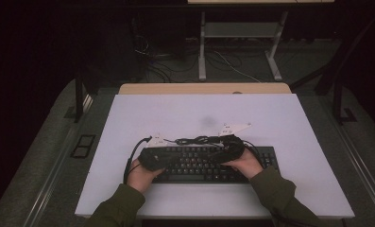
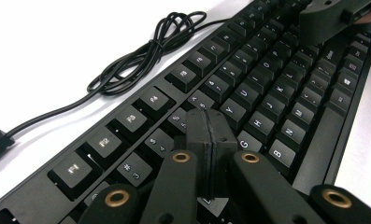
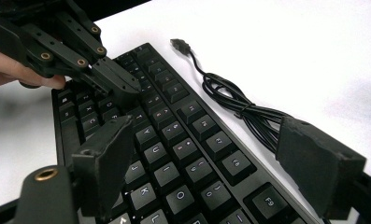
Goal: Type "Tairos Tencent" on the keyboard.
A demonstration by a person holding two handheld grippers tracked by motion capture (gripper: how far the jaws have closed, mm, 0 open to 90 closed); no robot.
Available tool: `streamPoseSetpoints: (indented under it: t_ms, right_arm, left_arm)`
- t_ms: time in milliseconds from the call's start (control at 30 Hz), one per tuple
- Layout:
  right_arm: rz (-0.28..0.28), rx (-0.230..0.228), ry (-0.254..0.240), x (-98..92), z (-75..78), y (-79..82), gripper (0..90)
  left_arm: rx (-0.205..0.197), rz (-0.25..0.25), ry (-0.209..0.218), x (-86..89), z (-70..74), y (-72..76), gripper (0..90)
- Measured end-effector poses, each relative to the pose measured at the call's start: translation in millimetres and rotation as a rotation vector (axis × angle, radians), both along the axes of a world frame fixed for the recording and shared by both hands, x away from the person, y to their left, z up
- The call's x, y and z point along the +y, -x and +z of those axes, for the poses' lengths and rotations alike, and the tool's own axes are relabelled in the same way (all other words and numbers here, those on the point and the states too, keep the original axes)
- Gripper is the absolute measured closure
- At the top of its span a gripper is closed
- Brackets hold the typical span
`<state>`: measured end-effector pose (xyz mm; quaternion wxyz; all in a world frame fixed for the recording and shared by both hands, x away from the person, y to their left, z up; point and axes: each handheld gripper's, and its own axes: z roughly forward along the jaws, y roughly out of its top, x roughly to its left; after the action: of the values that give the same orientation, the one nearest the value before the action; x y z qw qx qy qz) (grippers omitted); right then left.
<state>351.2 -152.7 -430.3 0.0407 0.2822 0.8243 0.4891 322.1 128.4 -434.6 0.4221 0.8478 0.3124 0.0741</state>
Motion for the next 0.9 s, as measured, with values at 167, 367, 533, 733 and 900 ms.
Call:
streamPoseSetpoints:
  t_ms: [167, 367, 533, 733, 900]
  right_arm:
    - [0.000, -0.001, 0.002, 0.3, 0.0, 0.2, 19.2]
    - [-0.002, -0.001, 0.001, 0.5, 0.2, 0.4, 19.2]
    - [-0.002, -0.001, 0.002, 0.6, 0.1, 0.4, 19.2]
    - [-0.001, -0.002, 0.003, 0.8, 0.1, 0.5, 19.2]
    - [0.000, -0.002, 0.002, 1.1, 0.2, 0.8, 19.2]
  left_arm:
    - [0.001, -0.009, -0.010, -0.5, -0.7, -0.1, 89.3]
    - [0.002, -0.008, -0.012, -0.4, -0.7, -0.2, 89.3]
    - [0.009, -0.001, -0.019, -2.0, -2.3, -0.1, 89.3]
    - [0.010, -0.002, -0.020, -2.0, -2.3, -0.4, 89.3]
    - [0.011, -0.001, -0.018, -2.0, -2.1, -0.3, 89.3]
